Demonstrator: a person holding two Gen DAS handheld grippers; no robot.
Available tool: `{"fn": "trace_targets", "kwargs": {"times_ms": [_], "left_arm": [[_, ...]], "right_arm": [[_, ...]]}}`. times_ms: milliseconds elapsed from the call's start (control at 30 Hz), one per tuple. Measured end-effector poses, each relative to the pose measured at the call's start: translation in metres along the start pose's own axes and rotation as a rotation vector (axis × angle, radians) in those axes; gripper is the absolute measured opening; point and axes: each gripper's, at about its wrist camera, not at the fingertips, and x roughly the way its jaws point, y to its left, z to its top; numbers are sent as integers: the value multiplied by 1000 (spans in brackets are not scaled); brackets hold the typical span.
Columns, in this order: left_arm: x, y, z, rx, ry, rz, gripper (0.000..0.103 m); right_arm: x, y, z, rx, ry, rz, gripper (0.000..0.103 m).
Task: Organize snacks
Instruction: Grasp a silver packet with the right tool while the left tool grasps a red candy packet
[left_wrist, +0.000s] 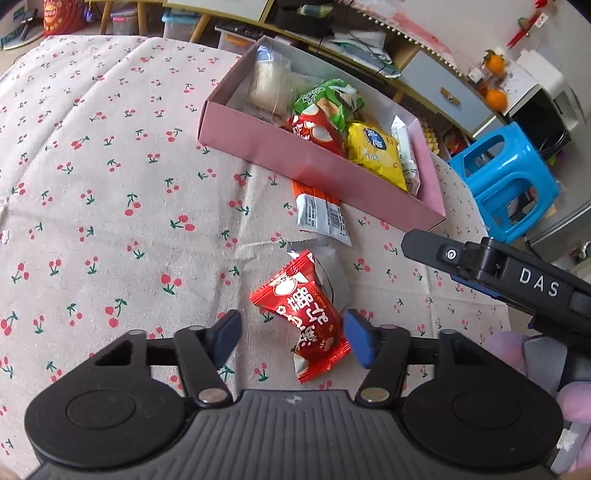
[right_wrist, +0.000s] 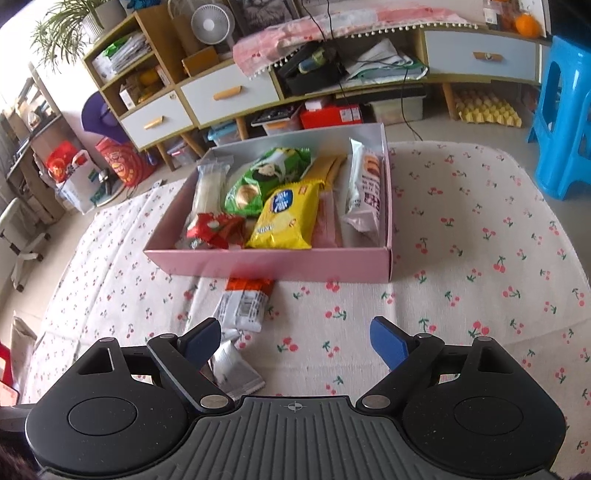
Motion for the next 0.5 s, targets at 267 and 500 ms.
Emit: {"fn": "trace_targets", "kwargs": {"times_ms": [267, 500], "left_arm": [[1, -2, -2, 14, -3, -40, 25], [-7, 2, 5, 69, -15, -19, 7]], "right_arm": [[13, 0, -6, -40, 37, -21, 90], [19, 7, -13, -87, 56, -13, 90]]}}
